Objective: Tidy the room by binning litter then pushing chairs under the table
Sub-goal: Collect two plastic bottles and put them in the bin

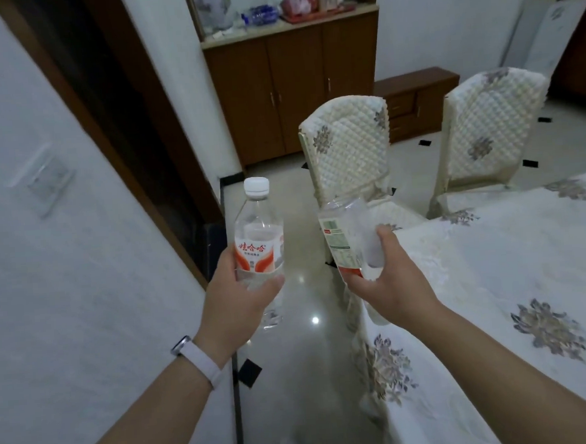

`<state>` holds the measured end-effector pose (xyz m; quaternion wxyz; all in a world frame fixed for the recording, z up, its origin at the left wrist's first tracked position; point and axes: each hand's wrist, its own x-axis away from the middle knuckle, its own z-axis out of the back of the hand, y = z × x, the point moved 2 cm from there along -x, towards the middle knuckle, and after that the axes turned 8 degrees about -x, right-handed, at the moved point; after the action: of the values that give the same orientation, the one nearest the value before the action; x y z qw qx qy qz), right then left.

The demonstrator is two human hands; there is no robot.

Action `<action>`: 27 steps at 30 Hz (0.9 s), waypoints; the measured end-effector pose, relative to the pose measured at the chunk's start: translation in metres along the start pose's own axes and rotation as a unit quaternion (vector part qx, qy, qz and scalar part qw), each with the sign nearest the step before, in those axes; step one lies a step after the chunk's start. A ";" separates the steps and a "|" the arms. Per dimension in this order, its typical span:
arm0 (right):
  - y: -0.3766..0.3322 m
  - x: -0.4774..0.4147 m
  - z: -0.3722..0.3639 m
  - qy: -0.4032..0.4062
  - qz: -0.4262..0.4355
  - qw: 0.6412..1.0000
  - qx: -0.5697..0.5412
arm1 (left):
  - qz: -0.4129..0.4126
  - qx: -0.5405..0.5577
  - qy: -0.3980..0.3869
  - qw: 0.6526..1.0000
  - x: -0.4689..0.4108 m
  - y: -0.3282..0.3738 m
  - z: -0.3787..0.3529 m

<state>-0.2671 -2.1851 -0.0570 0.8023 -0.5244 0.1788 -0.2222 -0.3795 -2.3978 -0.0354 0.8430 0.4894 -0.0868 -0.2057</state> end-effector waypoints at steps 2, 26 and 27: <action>0.009 -0.024 -0.012 -0.004 -0.013 1.000 0.011 | 0.008 0.003 -0.002 1.000 -0.026 -0.015 -0.001; -0.033 -0.348 -0.177 0.029 -0.041 0.998 0.046 | 0.056 0.086 -0.004 0.995 -0.364 -0.129 0.078; -0.032 -0.361 -0.188 0.018 -0.038 0.998 0.042 | 0.068 0.084 0.009 0.994 -0.371 -0.136 0.083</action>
<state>-0.6729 -2.1435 -0.0808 0.8110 -0.4929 0.1633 -0.2694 -0.7782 -2.3622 -0.0905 0.8116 0.5534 -0.1291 -0.1357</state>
